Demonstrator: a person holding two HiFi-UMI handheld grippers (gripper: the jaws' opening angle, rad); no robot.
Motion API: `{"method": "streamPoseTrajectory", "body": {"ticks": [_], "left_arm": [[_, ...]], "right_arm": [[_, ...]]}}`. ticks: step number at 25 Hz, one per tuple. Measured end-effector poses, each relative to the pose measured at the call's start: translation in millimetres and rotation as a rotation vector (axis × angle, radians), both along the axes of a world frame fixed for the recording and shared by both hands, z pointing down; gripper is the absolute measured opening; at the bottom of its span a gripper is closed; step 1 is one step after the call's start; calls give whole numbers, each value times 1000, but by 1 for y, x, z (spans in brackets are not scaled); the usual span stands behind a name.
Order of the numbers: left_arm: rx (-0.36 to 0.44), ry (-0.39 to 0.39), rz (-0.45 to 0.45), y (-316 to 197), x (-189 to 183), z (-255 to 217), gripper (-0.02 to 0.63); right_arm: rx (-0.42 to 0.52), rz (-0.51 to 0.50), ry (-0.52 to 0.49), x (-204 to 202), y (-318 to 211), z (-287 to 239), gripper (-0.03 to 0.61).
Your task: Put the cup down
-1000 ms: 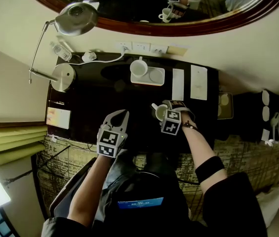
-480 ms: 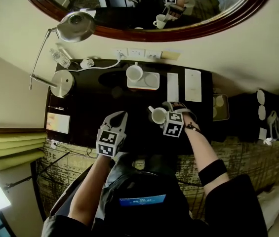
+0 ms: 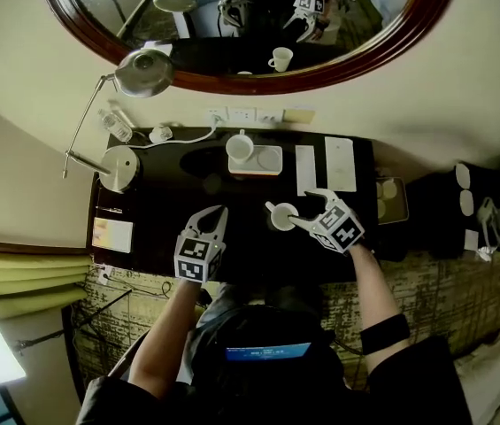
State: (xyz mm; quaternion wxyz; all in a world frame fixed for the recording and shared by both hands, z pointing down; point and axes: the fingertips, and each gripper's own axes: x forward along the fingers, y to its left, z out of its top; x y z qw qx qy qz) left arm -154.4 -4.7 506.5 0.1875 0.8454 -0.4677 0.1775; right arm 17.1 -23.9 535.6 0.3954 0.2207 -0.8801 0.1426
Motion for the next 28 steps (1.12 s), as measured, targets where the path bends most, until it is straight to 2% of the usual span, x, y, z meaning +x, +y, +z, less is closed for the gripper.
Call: {"method": "streamPoseTrajectory", "body": {"ticks": [4, 6, 7, 10, 13, 23, 25, 28], "left_arm": [[4, -9, 6, 0, -1, -3, 3], [6, -4, 6, -1, -1, -5, 3], [7, -2, 5, -2, -1, -5, 3], [7, 2, -5, -4, -4, -3, 3], [9, 27, -9, -7, -3, -2, 3], [-13, 70, -36, -11, 5, -1, 3], [-29, 48, -34, -12, 6, 4, 3], [-93, -11, 19, -18, 16, 10, 3]], "right_arm": [[7, 204, -75, 26, -3, -1, 162], [19, 307, -107, 40, -5, 1, 29], [22, 354, -129, 45, -5, 1, 2], [18, 444, -181, 55, -2, 1, 0], [13, 480, -185, 58, 0, 4, 1], [-22, 477, -171, 59, 1, 12, 2], [-34, 472, -169, 56, 2, 8, 2], [-34, 458, -152, 55, 0, 7, 2]]}}
